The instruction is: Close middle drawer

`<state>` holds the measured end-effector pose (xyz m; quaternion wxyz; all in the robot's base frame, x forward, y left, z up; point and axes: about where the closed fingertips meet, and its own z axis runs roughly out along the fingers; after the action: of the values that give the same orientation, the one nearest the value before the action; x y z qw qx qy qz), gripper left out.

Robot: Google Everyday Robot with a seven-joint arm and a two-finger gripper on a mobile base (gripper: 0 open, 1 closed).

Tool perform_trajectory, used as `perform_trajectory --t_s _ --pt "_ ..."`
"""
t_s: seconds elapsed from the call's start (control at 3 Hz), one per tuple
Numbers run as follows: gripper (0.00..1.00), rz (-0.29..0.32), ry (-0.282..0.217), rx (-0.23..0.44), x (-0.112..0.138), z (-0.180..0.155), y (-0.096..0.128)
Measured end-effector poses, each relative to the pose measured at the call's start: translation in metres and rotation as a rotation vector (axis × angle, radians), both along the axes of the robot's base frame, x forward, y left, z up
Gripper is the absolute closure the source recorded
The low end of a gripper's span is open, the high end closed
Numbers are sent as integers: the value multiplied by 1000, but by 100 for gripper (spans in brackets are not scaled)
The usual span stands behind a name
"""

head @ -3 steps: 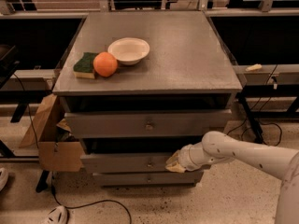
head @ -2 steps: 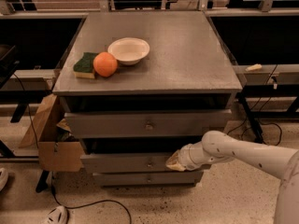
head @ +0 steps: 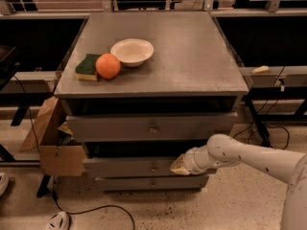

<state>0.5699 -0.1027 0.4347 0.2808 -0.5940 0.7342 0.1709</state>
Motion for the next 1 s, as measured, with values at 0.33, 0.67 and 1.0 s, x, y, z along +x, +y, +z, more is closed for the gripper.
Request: perform_trajectory --t_s 0.33,0.67,1.0 --pt "43 -4 -2 2 0 0 -1" --pt "20 -7 -4 4 0 0 -2" --pt "0 -12 -8 7 -6 1 -3"
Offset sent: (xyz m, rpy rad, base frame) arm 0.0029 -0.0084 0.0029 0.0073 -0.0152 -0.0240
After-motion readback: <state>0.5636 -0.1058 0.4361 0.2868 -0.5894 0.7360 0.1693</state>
